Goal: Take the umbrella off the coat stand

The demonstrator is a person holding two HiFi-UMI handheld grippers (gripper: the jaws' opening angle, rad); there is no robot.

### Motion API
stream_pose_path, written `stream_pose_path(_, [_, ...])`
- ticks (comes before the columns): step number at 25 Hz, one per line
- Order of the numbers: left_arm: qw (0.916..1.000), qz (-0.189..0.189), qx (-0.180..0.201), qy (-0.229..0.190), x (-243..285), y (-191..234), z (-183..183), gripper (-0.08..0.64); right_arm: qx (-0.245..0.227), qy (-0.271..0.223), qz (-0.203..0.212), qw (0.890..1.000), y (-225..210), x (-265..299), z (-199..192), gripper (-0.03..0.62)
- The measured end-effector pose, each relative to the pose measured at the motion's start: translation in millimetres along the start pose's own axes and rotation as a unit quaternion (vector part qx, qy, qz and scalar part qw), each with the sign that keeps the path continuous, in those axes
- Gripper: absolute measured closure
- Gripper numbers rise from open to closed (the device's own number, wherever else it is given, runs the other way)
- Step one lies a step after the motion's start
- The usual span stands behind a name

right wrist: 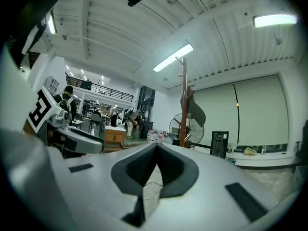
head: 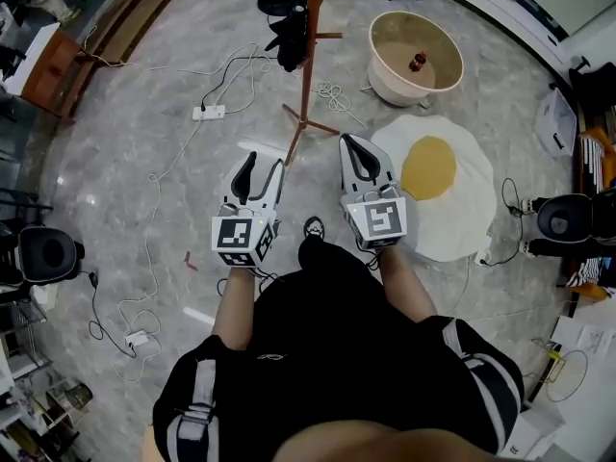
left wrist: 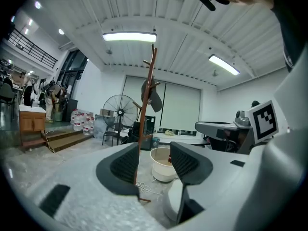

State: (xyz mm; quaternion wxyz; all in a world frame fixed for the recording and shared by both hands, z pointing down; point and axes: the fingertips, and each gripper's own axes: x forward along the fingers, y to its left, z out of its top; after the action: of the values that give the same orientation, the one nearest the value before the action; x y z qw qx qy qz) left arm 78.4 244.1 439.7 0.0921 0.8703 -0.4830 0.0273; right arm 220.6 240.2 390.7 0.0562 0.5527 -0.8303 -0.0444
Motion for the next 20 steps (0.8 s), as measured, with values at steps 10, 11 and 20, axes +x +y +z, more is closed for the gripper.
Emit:
stream_pose_path(10, [0.9999,0.006,-0.004,0.012,83.1,24.7,5.0,0.345,0.012,-0.001,0.014,1.000,-47.1,67.3,-8.8,0.588])
stream_pose_path(11, [0.9999,0.006,-0.004,0.013,90.1,27.1,6.3,0.345,0.014,-0.002,0.012,1.000,-52.5,73.6,-8.9,0.588])
stream_pose_path(20, [0.9999,-0.003,-0.006,0.014,142.3,65.9,16.6,0.341,0.005,-0.003,0.005,1.000,-73.2,136.6,-15.0,0.588])
